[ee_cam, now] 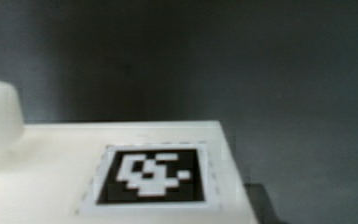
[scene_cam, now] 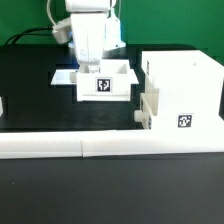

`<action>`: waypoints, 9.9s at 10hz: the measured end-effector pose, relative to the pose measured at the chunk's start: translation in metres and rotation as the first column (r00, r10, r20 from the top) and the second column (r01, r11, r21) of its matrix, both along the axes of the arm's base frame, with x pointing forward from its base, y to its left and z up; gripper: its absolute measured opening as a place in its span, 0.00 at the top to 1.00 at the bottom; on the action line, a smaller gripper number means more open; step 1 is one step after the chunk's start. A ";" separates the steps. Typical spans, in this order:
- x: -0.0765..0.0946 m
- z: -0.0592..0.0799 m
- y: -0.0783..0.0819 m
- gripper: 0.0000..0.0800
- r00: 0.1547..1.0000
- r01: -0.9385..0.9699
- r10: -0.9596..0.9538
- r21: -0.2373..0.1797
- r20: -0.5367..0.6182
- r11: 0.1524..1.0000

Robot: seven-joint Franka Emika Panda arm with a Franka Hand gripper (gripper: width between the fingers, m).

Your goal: Assemble drawer

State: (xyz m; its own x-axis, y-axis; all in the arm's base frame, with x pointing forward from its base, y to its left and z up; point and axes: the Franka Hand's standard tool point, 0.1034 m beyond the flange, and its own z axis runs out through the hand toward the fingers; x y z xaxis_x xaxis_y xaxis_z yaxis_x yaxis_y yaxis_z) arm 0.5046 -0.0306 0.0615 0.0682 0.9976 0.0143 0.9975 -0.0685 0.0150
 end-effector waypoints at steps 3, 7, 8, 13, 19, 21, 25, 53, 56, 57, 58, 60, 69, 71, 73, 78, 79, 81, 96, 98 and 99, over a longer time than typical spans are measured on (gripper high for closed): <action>0.018 -0.004 -0.002 0.95 1.000 -0.008 0.008 0.001 -0.021 1.000; 0.036 -0.001 0.005 0.95 1.000 -0.006 0.006 0.005 -0.013 1.000; 0.036 -0.001 0.004 0.95 1.000 -0.005 0.005 0.005 -0.013 1.000; 0.034 -0.005 0.011 0.95 1.000 -0.021 0.021 0.007 0.001 1.000; 0.036 -0.006 0.013 0.95 0.999 -0.027 0.026 0.008 0.020 1.000; 0.041 -0.005 0.023 0.95 0.999 -0.041 0.040 0.007 0.019 0.999; 0.044 -0.004 0.028 0.95 1.000 -0.015 0.015 0.007 0.004 1.000; 0.045 -0.006 0.036 0.95 0.996 -0.090 0.090 -0.008 0.019 0.996; 0.046 -0.006 0.034 0.95 0.995 -0.101 0.102 -0.018 0.022 0.995; 0.046 -0.006 0.034 0.95 0.995 -0.101 0.102 -0.018 0.022 0.995; 0.046 -0.006 0.036 0.95 0.994 -0.107 0.107 -0.020 0.023 0.994; 0.046 -0.006 0.041 0.95 0.997 -0.077 0.078 -0.020 0.021 0.997; 0.051 0.004 0.043 0.43 0.998 -0.065 0.066 -0.027 0.006 0.997; 0.053 0.014 0.041 0.21 0.998 -0.063 0.063 -0.034 0.003 0.997; 0.055 0.028 0.035 0.19 0.998 -0.060 0.061 -0.043 0.011 0.997; 0.052 0.039 0.003 0.19 0.995 -0.099 0.099 -0.053 0.008 0.994; 0.052 0.037 0.001 0.19 0.994 -0.105 0.106 -0.050 0.007 0.993; 0.052 0.019 -0.023 0.19 0.985 -0.172 0.172 0.037 0.011 0.984; 0.061 -0.004 0.056 0.19 0.998 0.051 -0.043 0.160 -0.056 0.986; 0.049 -0.004 0.033 0.19 0.996 0.074 -0.067 0.144 -0.052 0.987; 0.039 -0.003 0.017 0.19 0.994 0.103 -0.097 0.134 -0.048 0.986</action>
Offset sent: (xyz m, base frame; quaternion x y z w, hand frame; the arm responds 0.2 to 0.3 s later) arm 0.0295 0.0064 0.0034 0.0068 -0.0030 -0.0148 0.9999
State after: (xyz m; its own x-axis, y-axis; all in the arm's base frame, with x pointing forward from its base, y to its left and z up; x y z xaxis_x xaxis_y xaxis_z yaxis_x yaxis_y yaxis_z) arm 0.5432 -0.0133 0.0581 0.1707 0.9747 0.1446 0.9852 -0.1663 -0.0418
